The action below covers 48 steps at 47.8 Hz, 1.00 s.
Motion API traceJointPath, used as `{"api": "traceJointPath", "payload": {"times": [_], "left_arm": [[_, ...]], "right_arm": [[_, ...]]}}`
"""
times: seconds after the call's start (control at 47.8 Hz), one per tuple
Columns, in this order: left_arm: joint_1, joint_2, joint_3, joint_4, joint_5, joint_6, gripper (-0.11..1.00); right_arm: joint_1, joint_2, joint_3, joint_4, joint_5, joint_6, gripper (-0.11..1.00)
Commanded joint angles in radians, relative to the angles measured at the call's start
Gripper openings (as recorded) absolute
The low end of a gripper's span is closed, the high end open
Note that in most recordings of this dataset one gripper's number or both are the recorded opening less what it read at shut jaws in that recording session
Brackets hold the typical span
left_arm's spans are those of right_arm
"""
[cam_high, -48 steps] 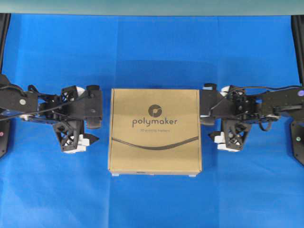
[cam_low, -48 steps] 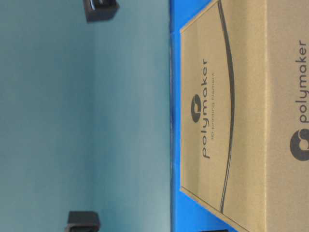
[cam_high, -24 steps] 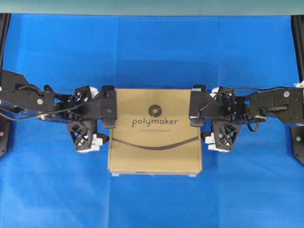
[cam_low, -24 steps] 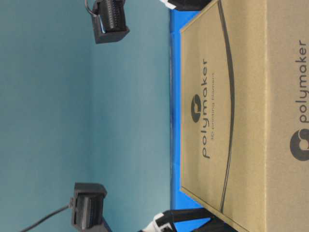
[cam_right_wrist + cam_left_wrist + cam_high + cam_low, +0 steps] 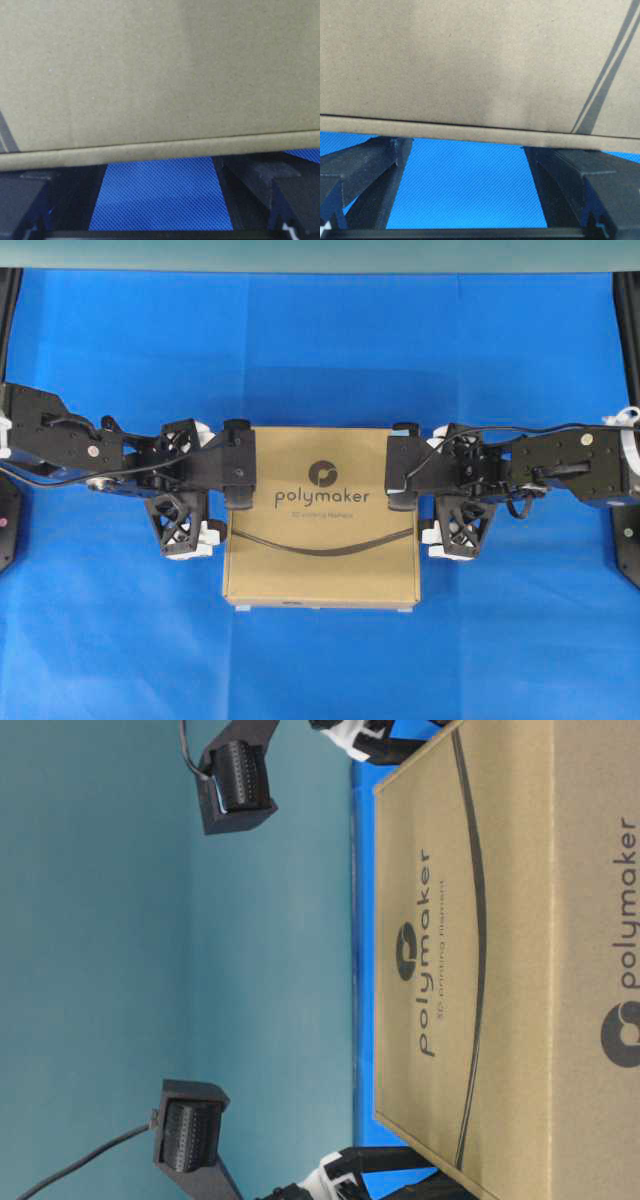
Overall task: Lift up the cardboard box by clamping it between your arms.
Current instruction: 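Press both grippers inward against opposite sides of the box, then squeeze the box between both grippers and raise it upward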
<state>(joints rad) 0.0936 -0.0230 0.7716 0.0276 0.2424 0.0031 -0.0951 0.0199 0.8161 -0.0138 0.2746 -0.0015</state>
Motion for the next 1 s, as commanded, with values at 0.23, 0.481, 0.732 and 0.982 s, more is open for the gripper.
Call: {"api": "traceJointPath", "payload": {"times": [0.23, 0.481, 0.732, 0.982], "left_arm": [[0.003, -0.025, -0.075, -0.002, 0.051, -0.003, 0.85], [0.003, -0.101, -0.129, -0.002, 0.138, -0.002, 0.85], [0.002, -0.163, -0.199, 0.0, 0.262, 0.021, 0.85], [0.0, -0.17, -0.324, 0.0, 0.414, 0.074, 0.85]], "right_arm": [[0.003, -0.055, -0.072, 0.005, 0.041, 0.017, 1.0], [0.006, -0.11, -0.15, 0.006, 0.219, 0.012, 1.0], [0.006, -0.192, -0.233, 0.005, 0.35, 0.006, 1.0], [0.017, -0.241, -0.324, 0.005, 0.522, 0.006, 1.0]]}}
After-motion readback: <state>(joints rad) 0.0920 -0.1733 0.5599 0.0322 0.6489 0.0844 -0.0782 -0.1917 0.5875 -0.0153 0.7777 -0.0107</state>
